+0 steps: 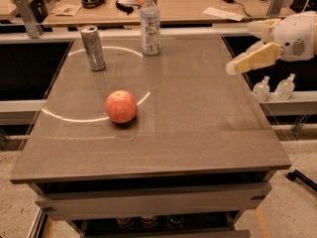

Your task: Move blue plastic bottle near apple

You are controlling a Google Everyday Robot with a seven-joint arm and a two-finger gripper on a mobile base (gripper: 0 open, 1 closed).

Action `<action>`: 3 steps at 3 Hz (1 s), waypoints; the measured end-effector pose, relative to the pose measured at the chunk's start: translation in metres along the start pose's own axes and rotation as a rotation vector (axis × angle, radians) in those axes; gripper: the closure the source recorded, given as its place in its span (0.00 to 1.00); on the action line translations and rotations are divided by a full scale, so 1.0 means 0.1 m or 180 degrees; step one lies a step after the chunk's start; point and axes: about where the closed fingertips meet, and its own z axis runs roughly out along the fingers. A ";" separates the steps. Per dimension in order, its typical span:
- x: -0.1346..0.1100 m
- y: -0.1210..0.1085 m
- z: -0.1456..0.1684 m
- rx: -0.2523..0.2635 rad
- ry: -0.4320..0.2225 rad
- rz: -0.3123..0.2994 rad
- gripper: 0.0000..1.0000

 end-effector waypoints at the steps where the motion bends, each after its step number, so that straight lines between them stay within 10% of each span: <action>1: 0.06 -0.01 0.34 0.0207 -0.0101 0.0309 0.00; 3: -0.11 -0.43 0.89 0.0759 -0.0602 0.0468 0.00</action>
Offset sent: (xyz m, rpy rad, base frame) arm 0.1283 0.0146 0.0055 0.3395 -0.2491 -0.5735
